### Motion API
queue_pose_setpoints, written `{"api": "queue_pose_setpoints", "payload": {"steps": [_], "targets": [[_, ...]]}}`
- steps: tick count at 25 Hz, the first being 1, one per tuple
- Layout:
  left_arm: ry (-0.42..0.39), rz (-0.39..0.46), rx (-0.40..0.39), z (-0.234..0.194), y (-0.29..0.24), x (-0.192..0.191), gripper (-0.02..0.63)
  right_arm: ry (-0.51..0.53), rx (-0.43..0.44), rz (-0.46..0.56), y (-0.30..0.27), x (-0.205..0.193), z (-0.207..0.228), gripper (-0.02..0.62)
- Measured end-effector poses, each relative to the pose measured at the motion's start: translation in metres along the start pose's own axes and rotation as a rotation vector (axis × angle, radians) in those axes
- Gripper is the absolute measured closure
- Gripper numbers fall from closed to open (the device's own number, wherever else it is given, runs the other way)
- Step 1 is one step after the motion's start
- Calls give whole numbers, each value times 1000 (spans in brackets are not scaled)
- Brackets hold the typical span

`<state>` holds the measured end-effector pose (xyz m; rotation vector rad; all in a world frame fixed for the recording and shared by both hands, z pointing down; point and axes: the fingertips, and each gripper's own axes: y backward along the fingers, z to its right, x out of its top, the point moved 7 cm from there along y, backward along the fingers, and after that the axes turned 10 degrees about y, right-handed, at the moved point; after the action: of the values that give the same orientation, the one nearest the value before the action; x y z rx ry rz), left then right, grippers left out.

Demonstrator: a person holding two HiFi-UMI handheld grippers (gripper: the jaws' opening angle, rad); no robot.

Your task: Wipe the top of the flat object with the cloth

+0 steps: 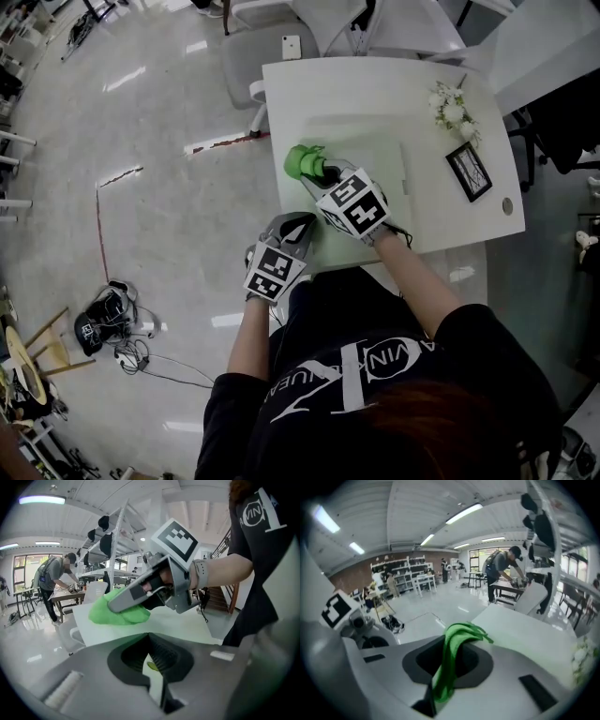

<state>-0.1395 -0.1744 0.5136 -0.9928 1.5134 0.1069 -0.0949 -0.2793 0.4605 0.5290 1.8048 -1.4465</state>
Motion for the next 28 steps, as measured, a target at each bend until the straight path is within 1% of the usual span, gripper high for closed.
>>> {"api": "queue_pose_setpoints", "payload": {"steps": [2, 3, 5, 12, 14, 24, 28], "targets": [[-11, -7, 4, -1, 0, 0, 595, 130, 13, -61, -4, -6, -10, 549], [-4, -6, 5, -1, 0, 0, 595, 174, 15, -76, -4, -8, -14, 549], [14, -1, 5, -2, 1, 0, 595, 192, 11, -80, -1, -12, -16, 549], [23, -5, 3, -2, 1, -1, 596, 71, -41, -73, 22, -35, 0, 549], [29, -6, 2, -2, 1, -1, 595, 41, -66, -73, 32, -45, 6, 549], [39, -9, -7, -5, 2, -1, 596, -71, -200, -132, 88, -99, 30, 548], [39, -13, -1, -4, 1, -1, 595, -136, -250, -136, 109, -120, 40, 548]]}}
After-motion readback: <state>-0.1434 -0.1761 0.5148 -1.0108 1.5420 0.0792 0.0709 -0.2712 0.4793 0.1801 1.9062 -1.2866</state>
